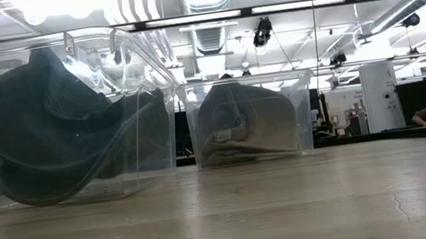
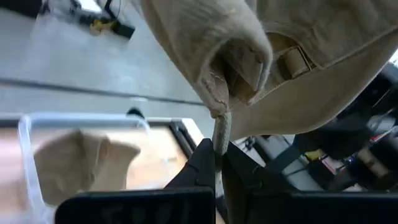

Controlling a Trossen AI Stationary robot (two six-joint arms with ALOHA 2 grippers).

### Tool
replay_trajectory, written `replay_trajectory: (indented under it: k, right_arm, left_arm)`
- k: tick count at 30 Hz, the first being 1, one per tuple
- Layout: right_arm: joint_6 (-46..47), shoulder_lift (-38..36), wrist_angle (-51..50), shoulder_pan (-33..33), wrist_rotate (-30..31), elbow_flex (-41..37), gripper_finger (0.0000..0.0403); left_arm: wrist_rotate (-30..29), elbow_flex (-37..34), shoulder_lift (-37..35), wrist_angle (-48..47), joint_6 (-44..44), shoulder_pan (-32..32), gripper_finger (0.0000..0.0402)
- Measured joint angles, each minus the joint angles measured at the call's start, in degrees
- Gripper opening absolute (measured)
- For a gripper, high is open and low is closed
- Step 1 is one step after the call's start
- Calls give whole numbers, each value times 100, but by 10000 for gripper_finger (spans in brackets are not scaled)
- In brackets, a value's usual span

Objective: Pick & Place hat
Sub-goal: Put the brown cap into the top transparent bin

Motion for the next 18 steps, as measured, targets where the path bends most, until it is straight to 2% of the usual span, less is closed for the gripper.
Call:
replay_trajectory:
  k: [4,7,13,18]
  right_arm:
    - [-407,139,261,4,23,97,208]
    - [-788,221,755,4,16,97,224]
    - [-1345,489,1602,0,32,97,230]
    - [-1412,800,2062,0,257,95,222]
  left_arm:
    - [-8,-1,-317,39,369,95,5]
    - [-24,-24,-518,31,607,96,5]
    - [-81,-24,-732,29,792,148,5]
    - [-80,-28,-726,24,915,155,5]
